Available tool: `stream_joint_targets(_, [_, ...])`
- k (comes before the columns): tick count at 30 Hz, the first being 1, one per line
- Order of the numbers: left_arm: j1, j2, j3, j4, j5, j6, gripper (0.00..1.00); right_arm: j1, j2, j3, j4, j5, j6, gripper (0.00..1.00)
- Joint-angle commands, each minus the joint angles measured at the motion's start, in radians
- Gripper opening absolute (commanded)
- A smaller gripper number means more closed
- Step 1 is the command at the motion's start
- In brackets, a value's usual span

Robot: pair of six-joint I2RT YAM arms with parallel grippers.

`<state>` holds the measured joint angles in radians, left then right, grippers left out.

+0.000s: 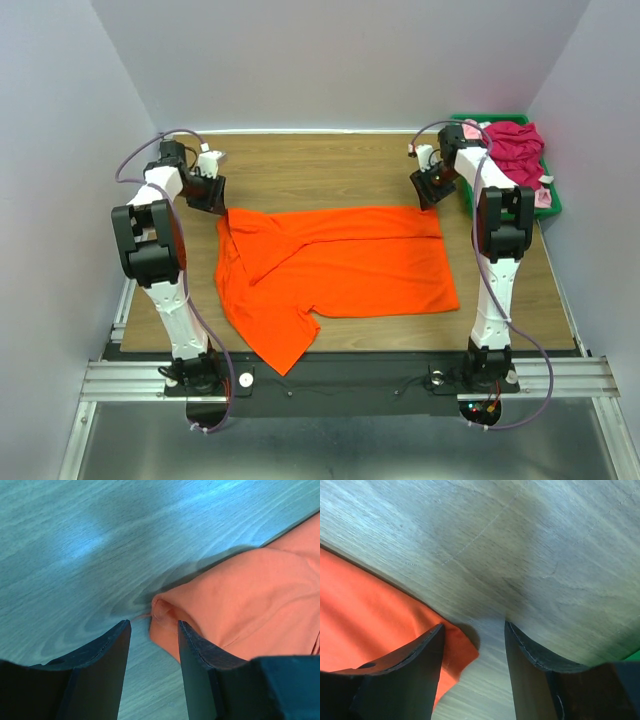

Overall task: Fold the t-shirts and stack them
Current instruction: Fold the tshirt

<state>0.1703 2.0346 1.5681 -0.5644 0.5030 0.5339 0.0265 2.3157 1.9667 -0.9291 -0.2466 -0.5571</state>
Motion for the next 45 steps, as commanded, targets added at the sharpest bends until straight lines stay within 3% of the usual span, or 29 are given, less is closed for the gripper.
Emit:
stream_joint_targets(1, [-0.008,-0.004,-0.014,0.021,0.003,0.015,0.54,-0.005,-0.025,-0.020,0.000,-0.028,-0.015,0.57])
stream_joint_targets(7, [-0.017,0.033,-0.010,0.037,-0.029,0.003,0.41,-0.005,-0.016,-0.019,0.001,-0.017,-0.020,0.51])
stream_joint_targets(12, [-0.017,0.039,-0.014,0.038,-0.046,0.003,0.36,-0.005,-0.018,-0.022,0.001,-0.011,-0.026,0.45])
stream_joint_targets(15, [-0.015,0.041,-0.022,0.040,-0.047,0.006,0.30,-0.005,-0.025,-0.017,0.001,-0.002,-0.017,0.45])
stream_joint_targets(17, [-0.015,0.045,-0.022,0.041,-0.057,0.006,0.18,-0.007,-0.036,0.006,-0.001,0.003,0.002,0.47])
stream_joint_targets(18, [-0.017,0.049,-0.020,0.041,-0.060,0.005,0.13,-0.008,-0.039,0.015,-0.004,0.001,0.006,0.54])
stream_joint_targets(19, [-0.015,0.049,-0.019,0.041,-0.070,0.006,0.05,-0.014,-0.050,0.033,-0.004,-0.008,0.016,0.58])
stream_joint_targets(21, [-0.015,0.050,-0.017,0.043,-0.084,0.008,0.00,-0.020,-0.062,0.046,-0.016,-0.025,0.017,0.61])
stream_joint_targets(28, [-0.015,0.052,0.001,0.038,-0.098,0.008,0.00,-0.023,-0.098,0.034,-0.051,-0.069,0.008,0.62])
stream_joint_targets(36, [-0.015,0.053,0.020,0.023,-0.106,0.009,0.00,-0.022,-0.095,0.020,-0.056,-0.094,0.002,0.53])
stream_joint_targets(44, [-0.015,0.056,0.032,0.024,-0.116,0.008,0.00,-0.022,-0.079,-0.044,-0.059,-0.085,-0.038,0.52])
stream_joint_targets(45, [-0.017,0.058,0.033,0.024,-0.116,0.008,0.00,-0.022,-0.075,-0.051,-0.057,-0.076,-0.043,0.49])
